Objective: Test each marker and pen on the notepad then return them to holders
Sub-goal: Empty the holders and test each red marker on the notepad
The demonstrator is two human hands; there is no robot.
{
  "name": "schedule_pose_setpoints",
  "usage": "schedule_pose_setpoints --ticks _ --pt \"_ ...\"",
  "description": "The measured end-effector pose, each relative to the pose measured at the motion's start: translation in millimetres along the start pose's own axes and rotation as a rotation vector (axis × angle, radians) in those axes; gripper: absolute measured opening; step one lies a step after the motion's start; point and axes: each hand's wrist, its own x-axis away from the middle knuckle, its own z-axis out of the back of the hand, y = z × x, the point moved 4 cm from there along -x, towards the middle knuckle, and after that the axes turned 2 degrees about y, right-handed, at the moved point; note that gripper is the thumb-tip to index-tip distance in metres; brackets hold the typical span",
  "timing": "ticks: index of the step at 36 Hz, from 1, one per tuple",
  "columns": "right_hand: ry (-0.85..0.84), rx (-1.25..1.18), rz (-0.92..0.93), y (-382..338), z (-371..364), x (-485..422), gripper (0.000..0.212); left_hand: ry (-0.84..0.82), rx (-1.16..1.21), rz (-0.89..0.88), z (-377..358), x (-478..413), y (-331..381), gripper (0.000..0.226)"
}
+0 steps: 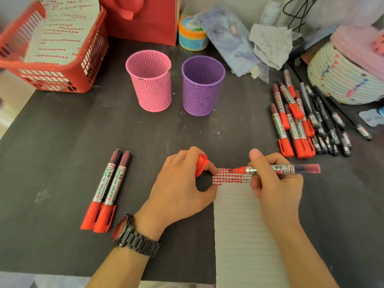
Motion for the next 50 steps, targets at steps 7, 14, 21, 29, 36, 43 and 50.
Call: schedule_pose_setpoints --ticks 7,14,21,29,36,43,50 --pt "-0.059 -0.233 -0.085 -17 12 2 0.034 -0.012 -0.023 0.000 -1 3 0 0.041" --pt "-0.198 -0.329 -0.162 -22 35 31 0.027 -0.041 -0.021 0.015 2 6 8 0.041" --pt "-0.103 -0.232 -0.147 -4 50 48 0.024 -0.036 0.005 0.042 8 14 17 0.027" --pt "-0.048 -0.173 -0.060 -1 48 52 0.013 0.011 0.222 0.079 -15 58 33 0.021" --pt "0.004 -0.135 -0.040 0 52 56 0.030 0.031 0.240 0.129 -26 75 38 0.026" --pt "0.017 -0.146 -0.050 0 51 55 0.032 0.055 0.090 0.025 -24 72 41 0.024" --pt "-0.014 -0.136 -0.046 0 51 57 0.033 0.075 0.073 -0.049 -25 69 39 0.030"
